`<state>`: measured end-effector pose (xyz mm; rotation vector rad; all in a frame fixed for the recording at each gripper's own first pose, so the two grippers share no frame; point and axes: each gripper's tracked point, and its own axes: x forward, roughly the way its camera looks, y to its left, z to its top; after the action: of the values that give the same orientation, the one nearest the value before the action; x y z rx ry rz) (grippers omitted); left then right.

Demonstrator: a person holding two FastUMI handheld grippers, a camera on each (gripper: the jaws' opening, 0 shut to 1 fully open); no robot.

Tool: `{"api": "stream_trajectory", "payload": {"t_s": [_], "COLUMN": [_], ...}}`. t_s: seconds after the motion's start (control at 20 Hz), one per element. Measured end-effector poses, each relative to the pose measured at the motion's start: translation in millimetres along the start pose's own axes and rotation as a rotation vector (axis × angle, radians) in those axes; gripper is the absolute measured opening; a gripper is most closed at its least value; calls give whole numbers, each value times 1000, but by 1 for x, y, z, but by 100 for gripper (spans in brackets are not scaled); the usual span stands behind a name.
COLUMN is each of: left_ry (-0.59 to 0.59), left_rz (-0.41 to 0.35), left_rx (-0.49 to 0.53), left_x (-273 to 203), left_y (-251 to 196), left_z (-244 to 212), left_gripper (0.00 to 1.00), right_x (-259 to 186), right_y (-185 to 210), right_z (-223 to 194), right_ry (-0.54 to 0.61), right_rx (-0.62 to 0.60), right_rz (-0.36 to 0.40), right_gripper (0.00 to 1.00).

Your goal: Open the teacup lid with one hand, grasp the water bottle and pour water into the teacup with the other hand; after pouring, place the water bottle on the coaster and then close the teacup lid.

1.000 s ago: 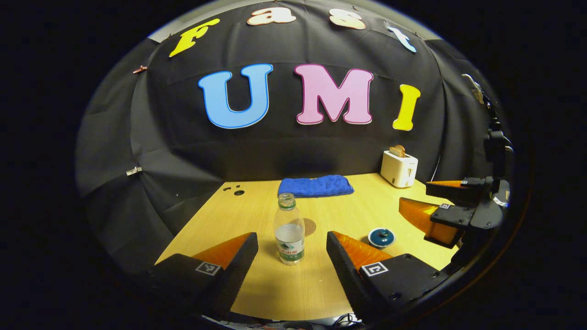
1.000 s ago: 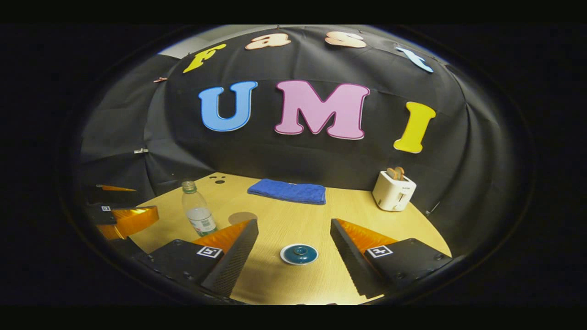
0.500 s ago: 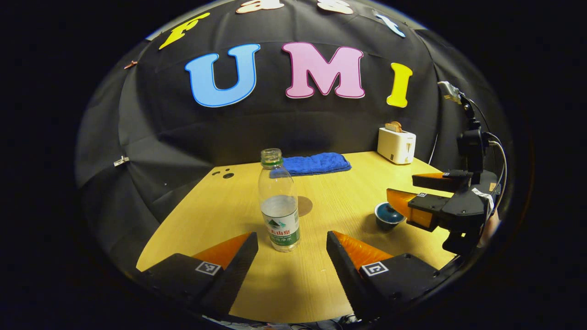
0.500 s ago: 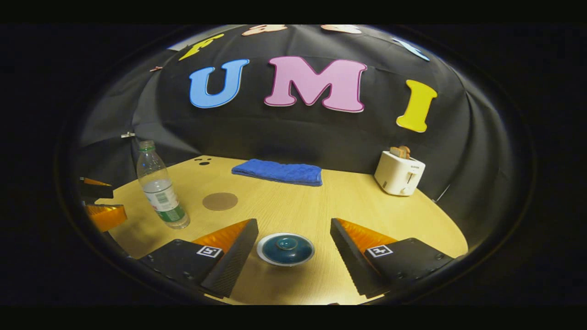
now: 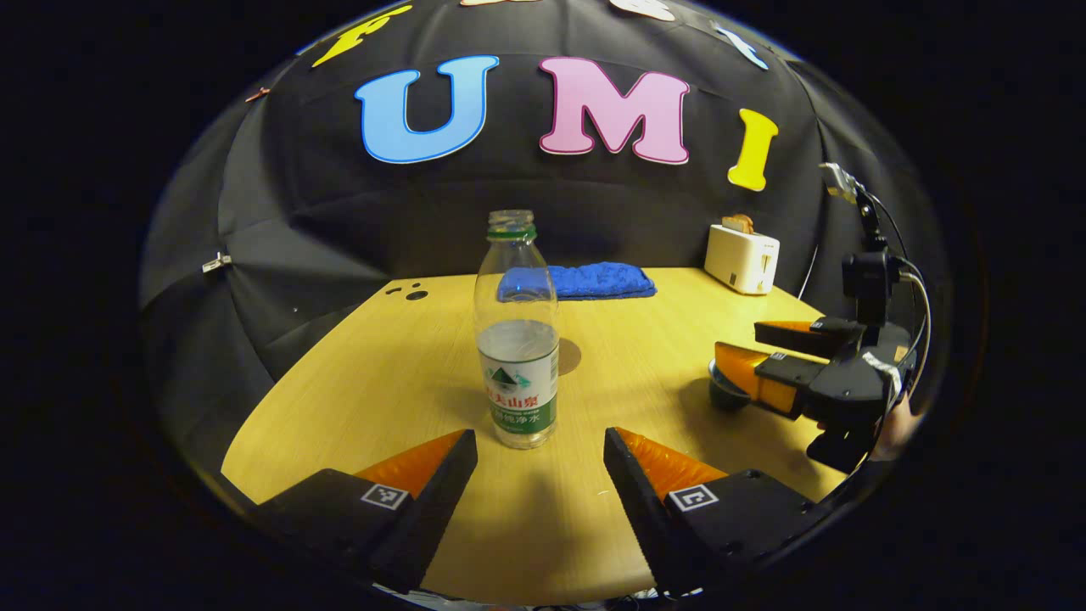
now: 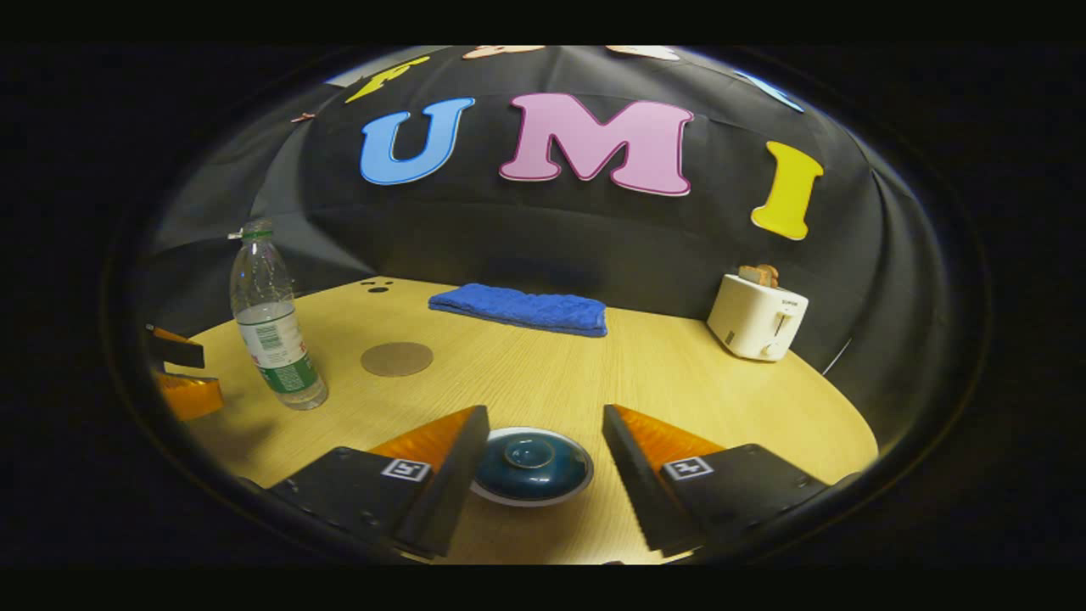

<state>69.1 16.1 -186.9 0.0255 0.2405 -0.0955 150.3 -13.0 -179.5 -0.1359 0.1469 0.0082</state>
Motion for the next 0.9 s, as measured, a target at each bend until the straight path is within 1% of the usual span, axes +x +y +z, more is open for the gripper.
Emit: {"api": "stream_trajectory", "payload": {"t_s": [0.1, 0.3, 0.35, 0.45, 0.65, 0.75, 0.8, 0.85, 0.9], "left_ry": [16, 31, 34, 30, 21, 20, 20, 20, 19], "left_rz": [0, 7, 8, -2, -12, -17, -17, -16, -15], "left_rx": [1, -8, -11, -18, -9, -10, -11, -12, -13], "left_x": [1, 4, 4, 5, 7, 7, 6, 6, 7], "left_y": [2, 3, 2, -4, -12, -14, -14, -14, -14], "left_z": [-8, -13, -13, -11, -9, -9, -9, -8, -9], "left_gripper": [95, 95, 95, 95, 95, 95, 95, 95, 95], "right_x": [3, 1, 1, 2, 2, 1, 2, 1, 3], "right_y": [1, 2, 4, 4, 5, 7, 8, 9, 10], "right_z": [-9, -9, -9, -9, -8, -6, -7, -7, -6], "right_ry": [23, 24, 27, 30, 40, 38, 43, 47, 47], "right_rx": [5, -4, -5, -14, -15, -19, -29, -41, -51], "right_rz": [4, 7, 13, 14, 20, 31, 37, 43, 56], "right_gripper": [70, 70, 67, 64, 60, 52, 38, 41, 42]}}
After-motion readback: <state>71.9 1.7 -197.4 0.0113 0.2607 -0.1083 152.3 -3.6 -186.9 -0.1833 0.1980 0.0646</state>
